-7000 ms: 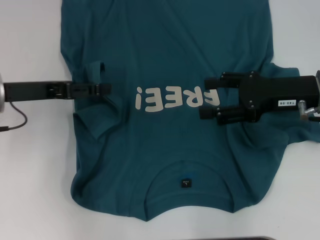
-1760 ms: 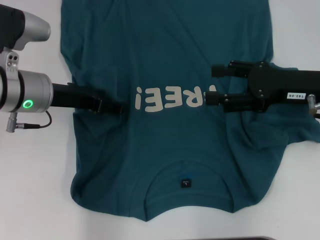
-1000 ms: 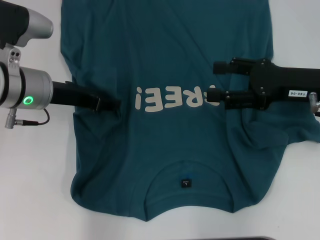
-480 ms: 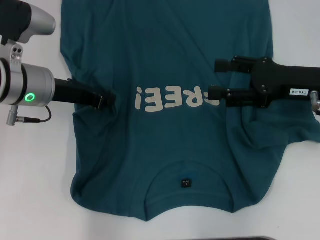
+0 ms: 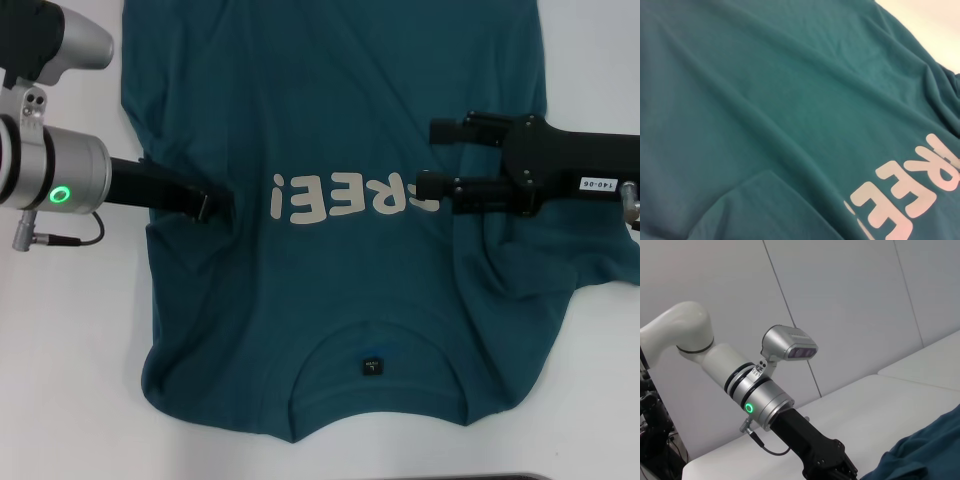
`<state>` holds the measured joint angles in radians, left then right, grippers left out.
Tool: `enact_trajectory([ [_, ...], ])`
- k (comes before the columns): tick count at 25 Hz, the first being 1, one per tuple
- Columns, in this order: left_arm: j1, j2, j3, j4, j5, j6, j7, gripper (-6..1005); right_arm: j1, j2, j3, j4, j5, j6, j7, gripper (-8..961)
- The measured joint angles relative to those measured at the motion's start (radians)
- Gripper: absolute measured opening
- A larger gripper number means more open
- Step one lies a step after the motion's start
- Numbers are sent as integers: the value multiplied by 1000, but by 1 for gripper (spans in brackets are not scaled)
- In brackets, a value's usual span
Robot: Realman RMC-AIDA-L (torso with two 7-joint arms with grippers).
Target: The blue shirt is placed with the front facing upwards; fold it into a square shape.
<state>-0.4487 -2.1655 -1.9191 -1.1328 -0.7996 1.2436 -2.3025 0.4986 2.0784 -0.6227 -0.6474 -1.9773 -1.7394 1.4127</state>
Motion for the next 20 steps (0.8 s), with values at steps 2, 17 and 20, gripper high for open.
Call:
enact_trajectory([
  [2,-3,0,0,-1,-3,4,0,56,0,0,0,0,0,0,0,913],
  [17,-12,3,-13,-6,2,52,-26,113,-9,1,0,0,0,0,-7,913],
  [20,-15,0,-9,-9,2,50,-27,189,-9,1,0,0,0,-1,-8,913],
])
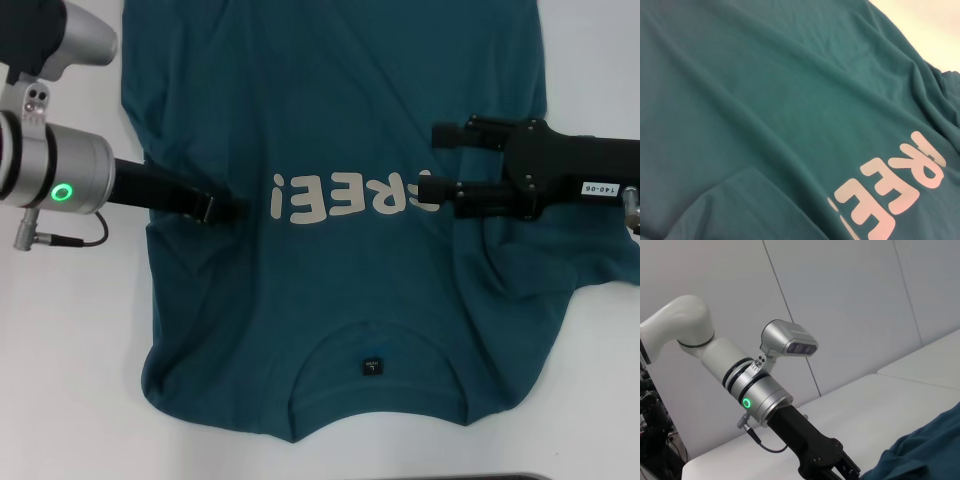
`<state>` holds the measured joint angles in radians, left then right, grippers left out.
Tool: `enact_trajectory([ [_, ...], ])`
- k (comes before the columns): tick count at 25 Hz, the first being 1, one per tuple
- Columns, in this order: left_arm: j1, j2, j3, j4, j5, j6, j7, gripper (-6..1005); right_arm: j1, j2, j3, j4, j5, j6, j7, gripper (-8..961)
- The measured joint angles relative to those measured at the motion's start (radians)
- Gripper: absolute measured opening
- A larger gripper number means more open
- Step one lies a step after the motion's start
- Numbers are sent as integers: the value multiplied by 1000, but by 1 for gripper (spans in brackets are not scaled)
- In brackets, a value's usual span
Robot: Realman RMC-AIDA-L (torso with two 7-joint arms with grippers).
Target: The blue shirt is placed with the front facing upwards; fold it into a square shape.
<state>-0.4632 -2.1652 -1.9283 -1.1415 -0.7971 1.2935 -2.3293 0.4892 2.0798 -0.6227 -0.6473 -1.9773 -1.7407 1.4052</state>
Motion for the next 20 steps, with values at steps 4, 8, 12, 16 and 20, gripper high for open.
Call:
enact_trajectory([
  [4,-15,-1,9,16,1,-11,-2,290,0,1,0,0,0,-4,-1,914],
  [8,-19,-4,11,22,13,-29,-13,461,0,2,0,0,0,-4,-2,914],
  [12,-20,-4,22,33,24,-47,-23,578,-1,1,0,0,0,-4,-2,914],
  [16,-20,-3,23,33,26,-59,-29,616,-1,1,1,0,0,-5,-2,914],
  [20,-19,-4,25,24,42,-74,-40,609,-1,0,2,0,0,-5,-2,914],
])
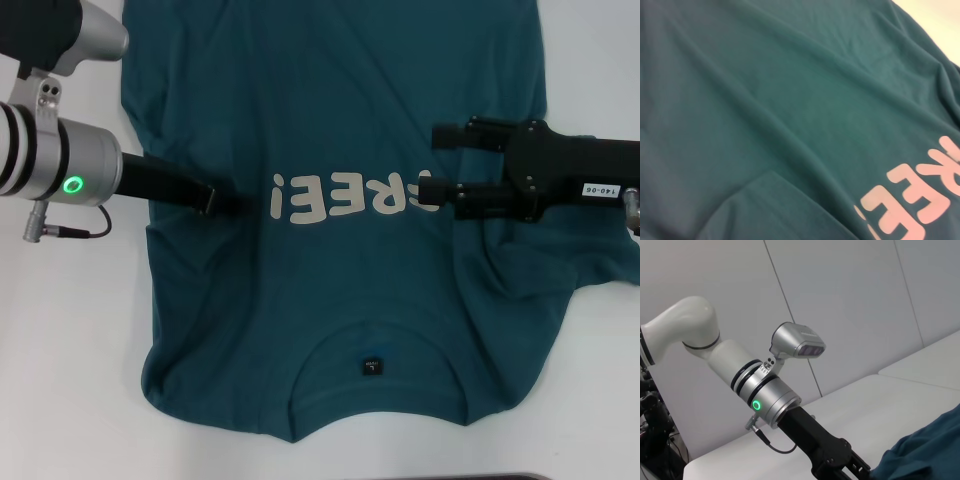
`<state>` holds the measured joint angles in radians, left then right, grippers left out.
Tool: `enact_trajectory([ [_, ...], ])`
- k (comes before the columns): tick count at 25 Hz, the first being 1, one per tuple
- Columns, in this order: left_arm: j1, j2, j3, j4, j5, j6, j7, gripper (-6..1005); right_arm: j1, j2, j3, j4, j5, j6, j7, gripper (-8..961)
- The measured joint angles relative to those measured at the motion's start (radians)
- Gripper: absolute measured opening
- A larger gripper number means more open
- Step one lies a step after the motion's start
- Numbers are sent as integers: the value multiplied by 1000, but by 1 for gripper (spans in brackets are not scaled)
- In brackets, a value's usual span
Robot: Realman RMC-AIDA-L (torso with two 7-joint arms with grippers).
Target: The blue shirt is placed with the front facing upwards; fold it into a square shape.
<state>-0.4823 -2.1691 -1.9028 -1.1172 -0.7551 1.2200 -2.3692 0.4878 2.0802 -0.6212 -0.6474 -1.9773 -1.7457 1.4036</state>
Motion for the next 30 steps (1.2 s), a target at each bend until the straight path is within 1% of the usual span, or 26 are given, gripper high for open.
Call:
enact_trajectory([
  [1,1,0,4,-3,3,-5,-2,607,0,0,0,0,0,0,0,914],
  [5,1,1,21,-6,13,-17,-10,495,-1,-2,0,0,3,0,0,914],
  [15,-4,0,25,-8,33,-22,-22,212,-1,-2,0,0,3,0,0,914],
  [21,-14,0,23,-27,18,14,-28,25,0,-2,0,0,5,2,0,914],
  [25,-39,0,24,-21,-14,50,-38,5,0,-2,0,0,5,4,0,914],
  [30,-70,0,24,-4,-23,62,-59,-1,0,-2,0,0,5,3,-3,914],
])
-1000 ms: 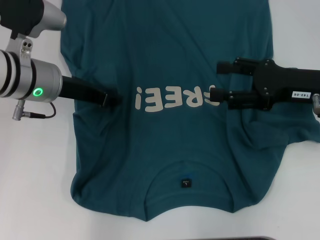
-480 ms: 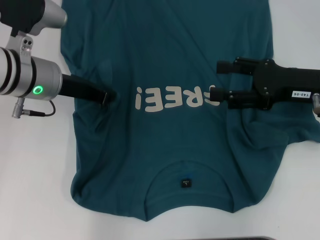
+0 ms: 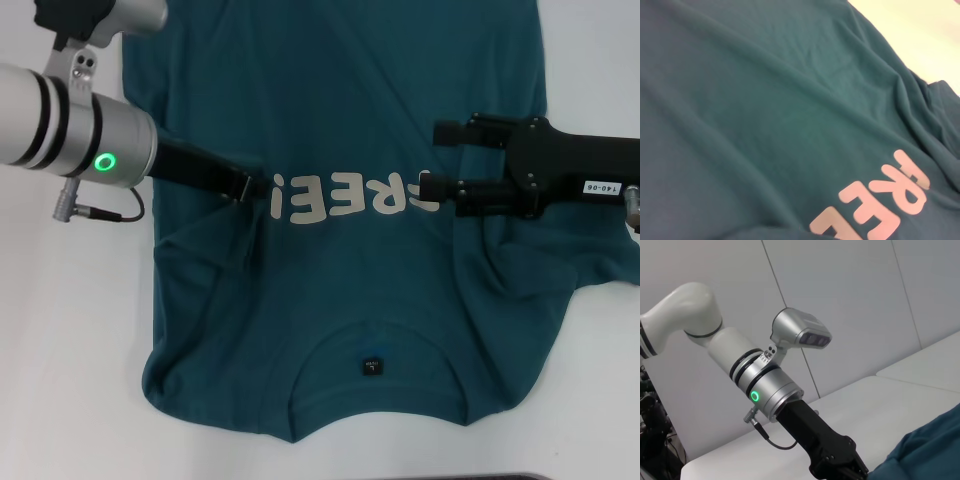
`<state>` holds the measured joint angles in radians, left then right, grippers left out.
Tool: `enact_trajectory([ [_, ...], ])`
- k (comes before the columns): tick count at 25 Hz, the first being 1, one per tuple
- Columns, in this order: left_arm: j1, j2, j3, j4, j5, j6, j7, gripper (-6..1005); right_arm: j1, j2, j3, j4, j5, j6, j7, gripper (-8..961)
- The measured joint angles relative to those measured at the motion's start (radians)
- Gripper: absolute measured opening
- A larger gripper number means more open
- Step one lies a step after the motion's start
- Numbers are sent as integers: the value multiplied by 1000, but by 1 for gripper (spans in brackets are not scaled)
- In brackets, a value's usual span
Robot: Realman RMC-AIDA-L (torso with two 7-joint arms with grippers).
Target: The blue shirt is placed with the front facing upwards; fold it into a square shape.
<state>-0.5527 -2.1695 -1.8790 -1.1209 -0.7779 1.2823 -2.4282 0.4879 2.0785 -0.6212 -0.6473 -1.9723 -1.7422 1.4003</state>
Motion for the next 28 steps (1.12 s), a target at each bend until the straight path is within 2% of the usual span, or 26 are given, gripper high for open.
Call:
enact_trajectory([
  [10,-85,-3,0,93,-7,-22,-35,0,0,1,0,1,0,-3,-13,914],
  [20,-112,0,0,155,-27,-29,-38,2,-1,0,0,2,0,-4,-14,912],
  [26,-99,3,-4,149,-56,-15,-36,183,-2,-1,0,2,0,-3,-14,911],
  [28,-87,4,-6,126,-54,-4,-33,271,-1,-2,0,1,0,-3,-14,911],
])
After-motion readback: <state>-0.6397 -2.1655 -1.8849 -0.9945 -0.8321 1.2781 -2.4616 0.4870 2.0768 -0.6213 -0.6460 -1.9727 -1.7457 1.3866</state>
